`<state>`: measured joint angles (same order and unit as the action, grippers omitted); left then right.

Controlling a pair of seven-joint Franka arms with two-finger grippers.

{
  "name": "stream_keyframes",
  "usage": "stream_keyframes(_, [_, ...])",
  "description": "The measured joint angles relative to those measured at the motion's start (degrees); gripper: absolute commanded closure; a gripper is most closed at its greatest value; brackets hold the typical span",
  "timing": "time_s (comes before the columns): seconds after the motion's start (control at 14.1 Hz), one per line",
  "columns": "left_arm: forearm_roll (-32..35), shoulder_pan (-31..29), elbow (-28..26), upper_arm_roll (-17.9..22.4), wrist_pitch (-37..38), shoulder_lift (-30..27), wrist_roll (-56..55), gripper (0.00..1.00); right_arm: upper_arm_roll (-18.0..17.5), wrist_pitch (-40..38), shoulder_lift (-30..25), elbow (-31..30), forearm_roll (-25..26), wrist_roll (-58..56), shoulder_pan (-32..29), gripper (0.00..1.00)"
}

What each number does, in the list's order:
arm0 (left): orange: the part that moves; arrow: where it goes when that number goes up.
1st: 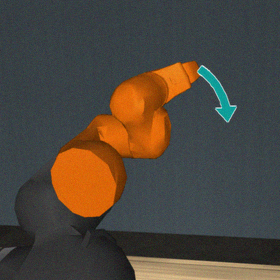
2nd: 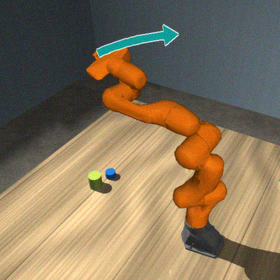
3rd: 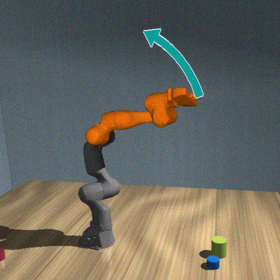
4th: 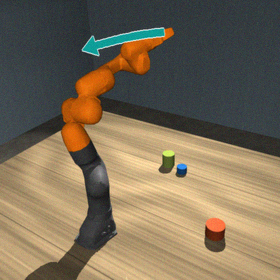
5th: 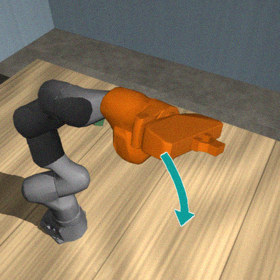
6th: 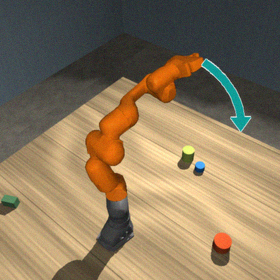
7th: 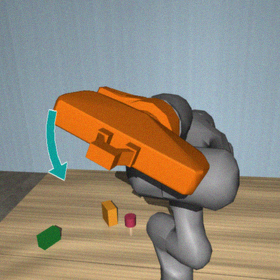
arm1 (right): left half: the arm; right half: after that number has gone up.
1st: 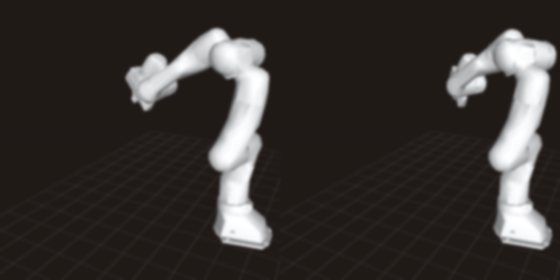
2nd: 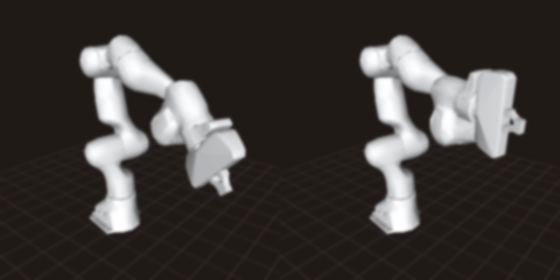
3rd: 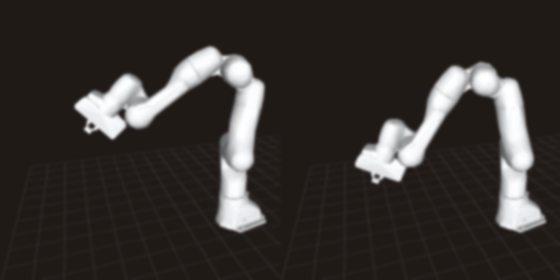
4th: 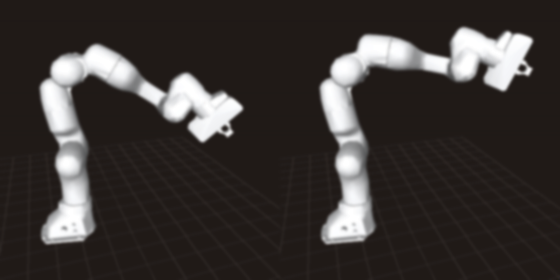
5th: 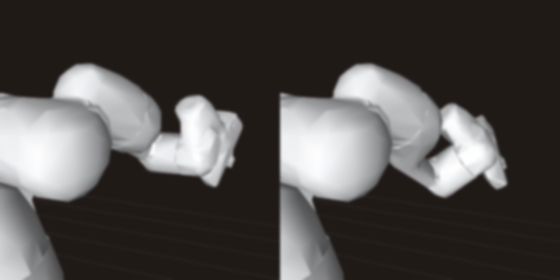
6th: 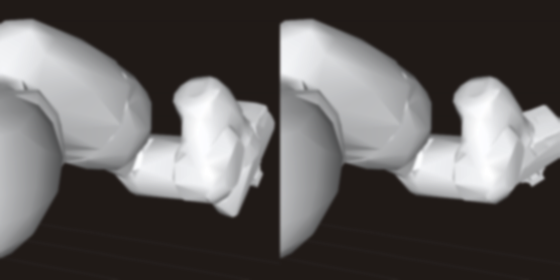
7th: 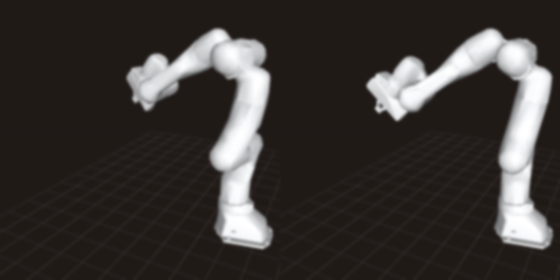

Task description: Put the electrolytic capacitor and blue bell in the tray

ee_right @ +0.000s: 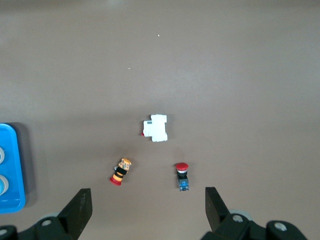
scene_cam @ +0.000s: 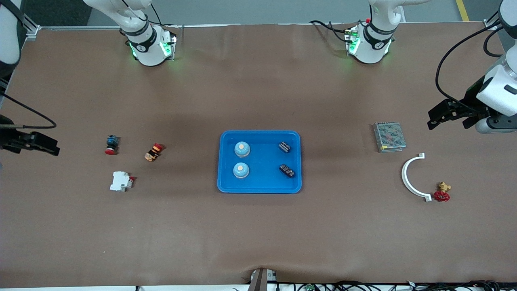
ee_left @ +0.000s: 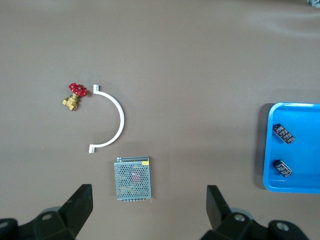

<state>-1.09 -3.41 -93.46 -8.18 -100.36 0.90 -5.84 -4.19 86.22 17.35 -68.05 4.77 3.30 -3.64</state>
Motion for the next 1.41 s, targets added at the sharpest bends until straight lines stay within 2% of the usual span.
stream_keyframes(0.28, [0.0, 0.1, 0.3, 0.0, 0.1, 0.0, 0.0, 0.0, 1.4, 0.1, -7.0, -7.6, 0.0, -0.7, 0.2, 0.0])
stream_keyframes(0.5, [0.0, 0.1, 0.3, 0.0, 0.1, 0.0, 0.0, 0.0, 4.8, 0.4, -11.9, -12.1, 0.0, -2.1, 2.6, 0.0])
stream_keyframes(0.64, [0.0, 0.1, 0.3, 0.0, 0.1, 0.0, 0.0, 0.0, 5.7, 0.8, -14.2, -14.0, 0.0, -3.3, 2.9, 0.0])
stream_keyframes(0.99, [0.0, 0.0, 0.3, 0.1, 0.3, 0.1, 0.0, 0.0, 6.4, 1.1, -16.9, -15.2, -1.4, -4.0, 2.3, 0.0])
stream_keyframes(1.41, [0.0, 0.0, 0.3, 0.1, 0.4, 0.1, 0.0, 0.0, 6.5, 1.1, -17.3, -15.6, -1.5, -4.0, 2.3, 0.0])
